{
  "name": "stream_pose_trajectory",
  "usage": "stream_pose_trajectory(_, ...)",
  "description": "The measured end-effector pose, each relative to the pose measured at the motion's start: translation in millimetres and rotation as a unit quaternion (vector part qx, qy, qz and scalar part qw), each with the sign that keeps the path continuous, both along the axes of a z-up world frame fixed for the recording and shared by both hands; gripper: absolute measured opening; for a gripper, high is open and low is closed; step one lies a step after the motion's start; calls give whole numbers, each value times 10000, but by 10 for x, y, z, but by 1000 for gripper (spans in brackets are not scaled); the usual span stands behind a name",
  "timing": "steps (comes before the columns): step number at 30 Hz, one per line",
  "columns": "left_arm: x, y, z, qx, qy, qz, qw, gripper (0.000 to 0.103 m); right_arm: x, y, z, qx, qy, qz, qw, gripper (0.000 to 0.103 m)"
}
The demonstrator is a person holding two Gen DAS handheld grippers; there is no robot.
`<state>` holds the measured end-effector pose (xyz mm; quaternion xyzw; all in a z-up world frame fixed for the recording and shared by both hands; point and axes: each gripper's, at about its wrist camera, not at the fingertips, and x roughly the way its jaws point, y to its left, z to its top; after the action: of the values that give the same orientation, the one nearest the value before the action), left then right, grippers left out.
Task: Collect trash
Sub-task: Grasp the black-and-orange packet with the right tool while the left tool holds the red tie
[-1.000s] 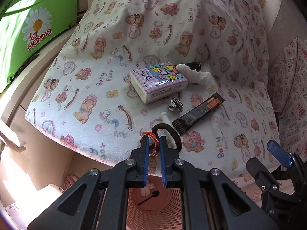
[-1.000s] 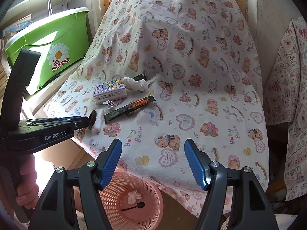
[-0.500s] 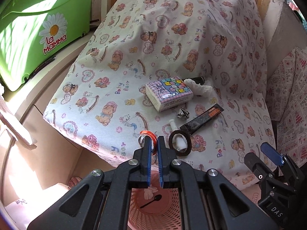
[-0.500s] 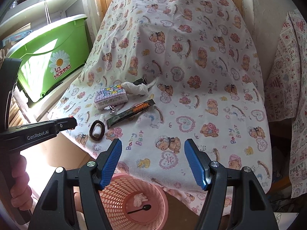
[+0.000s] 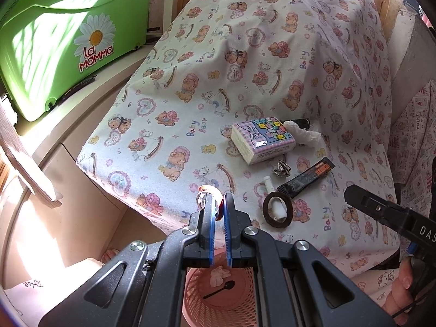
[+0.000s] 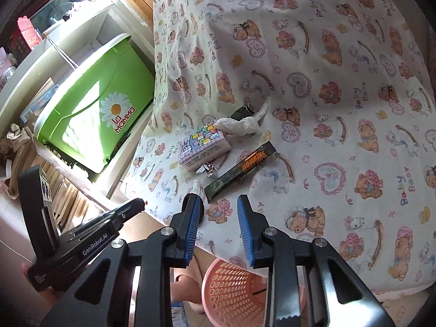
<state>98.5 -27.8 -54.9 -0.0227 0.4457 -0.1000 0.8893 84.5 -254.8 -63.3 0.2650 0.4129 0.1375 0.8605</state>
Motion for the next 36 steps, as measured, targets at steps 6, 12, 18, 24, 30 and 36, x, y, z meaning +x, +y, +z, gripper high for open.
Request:
stream_pose_trajectory(6, 1, -26, -31, 68, -29, 53, 10000, 5, 201, -80, -305, 782, 445, -373, 9952, 25)
stream_pose_trajectory(12, 32, 34, -48, -17, 27, 155, 9999, 5, 334, -28, -481, 937, 529, -733, 9915, 25)
stream_pose_trajectory(18, 50, 105, -57, -72, 70, 234, 9997, 5, 379, 4, -438, 696, 309, -1175, 9901, 25)
stream_pose_trajectory(24, 54, 188, -44, -64, 47, 406, 9991, 5, 426, 13, -478, 862, 301, -1329, 9869, 9)
stream_pose_trajectory(30, 35, 228, -13, -129, 32, 432, 9990, 5, 321, 27, -418, 745, 62, -1288, 9888, 5)
stream_pose_trajectory(36, -22, 190, 65, -60, -116, 342, 9993, 5, 159, 29, -166, 381, -353, -1172, 9918, 3)
